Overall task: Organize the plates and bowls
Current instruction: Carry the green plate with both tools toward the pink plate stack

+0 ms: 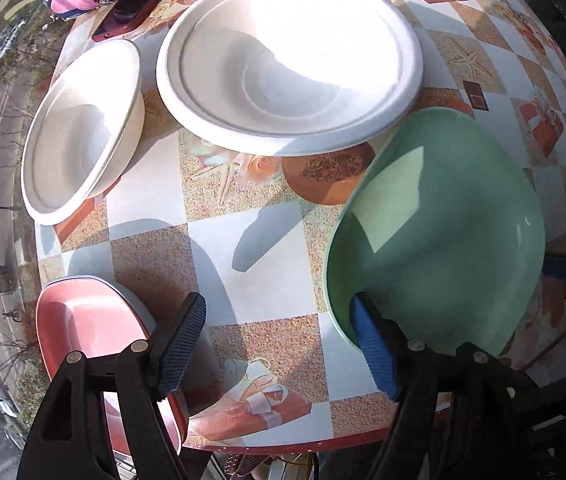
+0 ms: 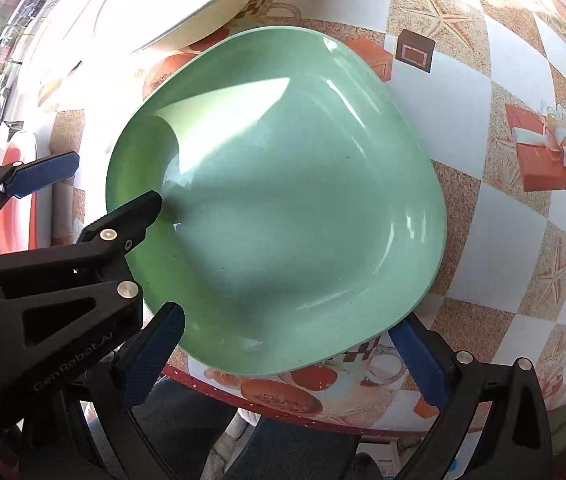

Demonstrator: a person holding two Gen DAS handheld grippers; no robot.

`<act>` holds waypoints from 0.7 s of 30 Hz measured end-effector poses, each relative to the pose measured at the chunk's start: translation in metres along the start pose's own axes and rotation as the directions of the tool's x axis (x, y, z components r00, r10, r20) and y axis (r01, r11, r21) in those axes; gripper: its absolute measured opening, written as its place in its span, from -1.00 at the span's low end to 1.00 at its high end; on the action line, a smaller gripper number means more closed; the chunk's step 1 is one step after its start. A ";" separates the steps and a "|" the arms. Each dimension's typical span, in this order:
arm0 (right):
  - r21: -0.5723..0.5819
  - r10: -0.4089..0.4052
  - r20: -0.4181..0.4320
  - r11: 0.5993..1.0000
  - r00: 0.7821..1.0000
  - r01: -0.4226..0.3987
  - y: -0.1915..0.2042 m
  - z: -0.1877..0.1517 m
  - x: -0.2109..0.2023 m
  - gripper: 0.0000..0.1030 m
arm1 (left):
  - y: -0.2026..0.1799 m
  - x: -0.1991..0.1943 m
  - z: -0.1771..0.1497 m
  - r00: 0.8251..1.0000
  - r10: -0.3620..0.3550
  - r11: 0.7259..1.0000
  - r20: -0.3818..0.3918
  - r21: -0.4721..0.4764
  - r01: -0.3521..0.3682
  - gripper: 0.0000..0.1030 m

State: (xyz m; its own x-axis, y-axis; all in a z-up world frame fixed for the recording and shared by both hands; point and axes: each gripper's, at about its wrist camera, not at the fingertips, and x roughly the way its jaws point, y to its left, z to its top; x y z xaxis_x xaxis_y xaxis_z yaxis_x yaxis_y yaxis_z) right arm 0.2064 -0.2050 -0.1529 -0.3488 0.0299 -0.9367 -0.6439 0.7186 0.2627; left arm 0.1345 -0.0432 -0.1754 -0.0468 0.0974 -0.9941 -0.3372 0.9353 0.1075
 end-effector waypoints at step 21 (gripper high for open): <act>0.058 -0.209 -0.071 0.975 0.975 0.213 0.014 0.018 0.002 0.98 | -0.002 0.030 -0.020 0.988 -0.141 0.984 -0.066 -0.117 0.132 0.51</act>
State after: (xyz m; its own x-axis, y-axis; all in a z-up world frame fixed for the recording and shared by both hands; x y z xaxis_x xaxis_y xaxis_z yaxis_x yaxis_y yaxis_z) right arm 0.2093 -0.1827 -0.1551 -0.2540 -0.1703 -0.9521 -0.6631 0.7473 0.0432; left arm 0.1151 -0.0486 -0.2056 -0.0611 -0.0578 -0.9965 -0.4477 0.8939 -0.0244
